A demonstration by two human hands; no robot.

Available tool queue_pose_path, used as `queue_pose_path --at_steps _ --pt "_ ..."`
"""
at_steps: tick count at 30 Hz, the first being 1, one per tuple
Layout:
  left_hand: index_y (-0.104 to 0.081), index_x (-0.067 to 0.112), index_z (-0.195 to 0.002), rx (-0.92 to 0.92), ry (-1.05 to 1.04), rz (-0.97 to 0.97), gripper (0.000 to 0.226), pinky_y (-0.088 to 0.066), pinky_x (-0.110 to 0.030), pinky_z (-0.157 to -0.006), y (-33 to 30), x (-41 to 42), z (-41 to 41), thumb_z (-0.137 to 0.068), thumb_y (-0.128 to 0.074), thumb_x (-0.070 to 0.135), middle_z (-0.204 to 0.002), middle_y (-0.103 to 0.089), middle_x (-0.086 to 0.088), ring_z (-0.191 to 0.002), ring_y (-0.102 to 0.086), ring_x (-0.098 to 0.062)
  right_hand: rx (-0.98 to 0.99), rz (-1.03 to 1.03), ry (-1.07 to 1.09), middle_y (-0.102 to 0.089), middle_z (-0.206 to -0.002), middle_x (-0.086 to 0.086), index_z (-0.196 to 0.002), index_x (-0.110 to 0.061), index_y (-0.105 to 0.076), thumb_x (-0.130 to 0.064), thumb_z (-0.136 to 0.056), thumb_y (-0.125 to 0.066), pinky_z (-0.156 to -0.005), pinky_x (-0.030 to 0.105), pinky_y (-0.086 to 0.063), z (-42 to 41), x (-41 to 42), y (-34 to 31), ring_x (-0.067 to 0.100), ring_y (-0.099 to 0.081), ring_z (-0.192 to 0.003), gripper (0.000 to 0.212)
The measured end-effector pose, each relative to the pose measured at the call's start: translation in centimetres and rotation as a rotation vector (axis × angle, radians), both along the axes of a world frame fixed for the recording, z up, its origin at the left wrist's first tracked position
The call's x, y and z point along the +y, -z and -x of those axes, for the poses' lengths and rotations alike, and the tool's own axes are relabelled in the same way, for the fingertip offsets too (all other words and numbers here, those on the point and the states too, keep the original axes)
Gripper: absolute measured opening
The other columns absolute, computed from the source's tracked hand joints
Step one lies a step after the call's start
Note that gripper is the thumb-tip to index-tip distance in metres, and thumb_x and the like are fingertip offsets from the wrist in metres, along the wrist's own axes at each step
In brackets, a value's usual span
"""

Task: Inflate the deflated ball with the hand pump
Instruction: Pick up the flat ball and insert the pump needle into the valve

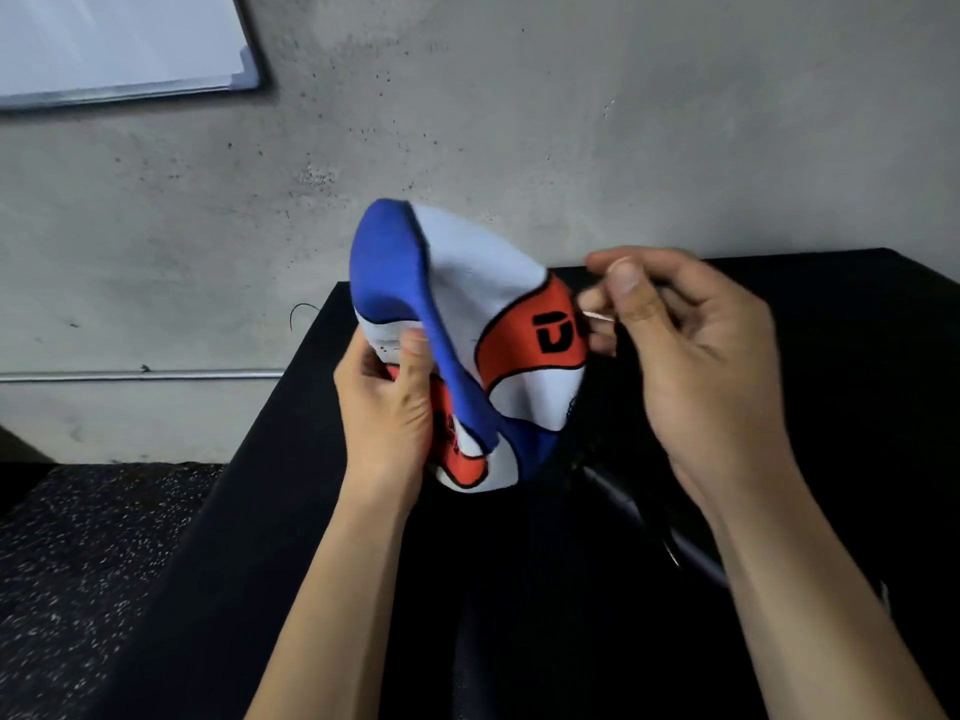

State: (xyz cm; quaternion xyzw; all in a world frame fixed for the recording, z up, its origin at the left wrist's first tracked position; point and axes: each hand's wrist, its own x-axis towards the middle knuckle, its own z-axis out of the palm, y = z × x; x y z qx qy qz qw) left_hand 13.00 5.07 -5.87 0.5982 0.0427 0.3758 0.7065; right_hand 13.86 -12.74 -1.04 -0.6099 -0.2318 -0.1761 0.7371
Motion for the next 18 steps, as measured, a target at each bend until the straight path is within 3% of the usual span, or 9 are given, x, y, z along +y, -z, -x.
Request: queue_pose_path --at_steps 5,9,13,18 --pt "-0.055 0.034 -0.068 -0.064 -0.036 -0.121 0.033 -0.038 -0.022 -0.056 -1.2 0.2 0.5 -0.091 -0.061 0.011 -0.061 -0.053 0.014 -0.059 -0.043 -0.002 0.062 -0.122 0.057 -0.074 -0.075 0.000 -0.101 -0.014 -0.071 -0.015 -0.099 -0.059 -0.067 0.025 -0.057 0.2 0.1 -0.1 0.013 -0.074 -0.078 0.012" --pt "-0.055 0.021 -0.079 -0.082 -0.048 -0.222 0.010 -0.041 -0.007 -0.060 -1.2 -0.2 1.3 -0.079 -0.061 0.029 -0.064 -0.061 0.023 -0.059 -0.054 0.008 0.187 -0.228 0.060 -0.075 -0.082 0.004 -0.095 -0.010 -0.070 -0.016 -0.093 -0.065 -0.068 0.021 -0.055 -0.1 0.5 0.6 0.018 -0.076 -0.083 0.008" --pt "-0.061 -0.010 -0.104 -0.075 -0.032 -0.298 0.034 -0.044 -0.007 -0.069 -0.7 0.1 0.9 -0.075 -0.066 0.006 -0.077 -0.067 0.017 -0.072 -0.061 0.006 0.176 -0.281 0.042 -0.074 -0.087 0.004 -0.094 -0.018 -0.072 -0.013 -0.080 -0.080 -0.086 0.030 -0.055 -0.4 0.0 0.4 0.027 -0.073 -0.099 0.017" --pt "-0.060 -0.002 -0.128 -0.058 -0.026 -0.330 0.058 -0.049 -0.012 -0.083 -0.4 -0.2 1.1 -0.072 -0.071 0.006 -0.115 -0.071 -0.011 -0.097 -0.068 -0.004 0.161 -0.437 -0.148 -0.072 -0.093 0.007 -0.103 -0.009 -0.064 0.018 -0.087 -0.057 -0.096 0.030 -0.051 -0.3 -0.1 -0.3 0.029 -0.070 -0.111 0.033"
